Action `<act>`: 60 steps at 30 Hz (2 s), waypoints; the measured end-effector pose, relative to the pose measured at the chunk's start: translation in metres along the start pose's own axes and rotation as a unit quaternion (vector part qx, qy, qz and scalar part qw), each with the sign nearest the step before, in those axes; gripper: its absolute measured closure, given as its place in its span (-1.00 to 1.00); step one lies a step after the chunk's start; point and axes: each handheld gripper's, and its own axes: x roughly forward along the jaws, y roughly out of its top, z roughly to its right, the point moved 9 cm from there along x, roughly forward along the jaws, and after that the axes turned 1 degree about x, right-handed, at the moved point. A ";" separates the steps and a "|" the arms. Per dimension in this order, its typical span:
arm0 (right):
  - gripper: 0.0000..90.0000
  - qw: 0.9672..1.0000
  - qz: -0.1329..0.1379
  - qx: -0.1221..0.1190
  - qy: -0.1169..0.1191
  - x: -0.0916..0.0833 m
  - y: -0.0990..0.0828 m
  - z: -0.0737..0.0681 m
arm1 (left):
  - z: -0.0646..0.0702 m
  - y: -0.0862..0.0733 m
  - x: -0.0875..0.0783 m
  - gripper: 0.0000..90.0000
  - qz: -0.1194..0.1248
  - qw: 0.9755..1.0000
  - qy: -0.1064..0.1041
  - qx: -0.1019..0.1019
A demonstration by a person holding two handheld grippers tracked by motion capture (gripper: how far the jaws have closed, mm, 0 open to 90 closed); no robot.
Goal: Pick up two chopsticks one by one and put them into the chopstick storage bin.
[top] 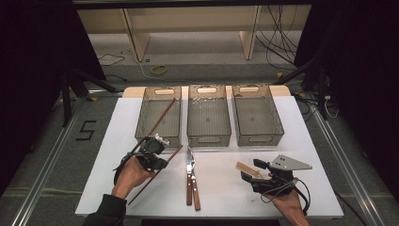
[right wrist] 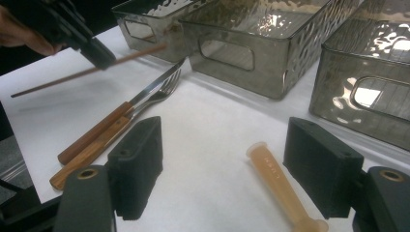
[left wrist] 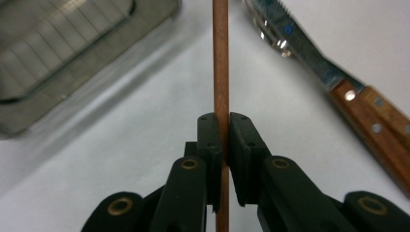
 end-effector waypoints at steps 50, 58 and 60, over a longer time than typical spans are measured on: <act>-0.32 1.000 -0.001 0.007 0.005 0.001 -0.001 0.002 | -0.104 0.146 -0.066 0.85 0.162 0.984 0.070 -0.023; -0.32 1.000 -0.002 0.007 0.006 0.002 -0.002 0.002 | -0.119 0.161 -0.060 0.85 0.173 0.981 0.078 -0.031; -0.32 1.000 -0.001 0.007 0.007 0.001 -0.001 0.002 | -0.123 0.164 -0.058 0.85 0.178 0.980 0.078 -0.037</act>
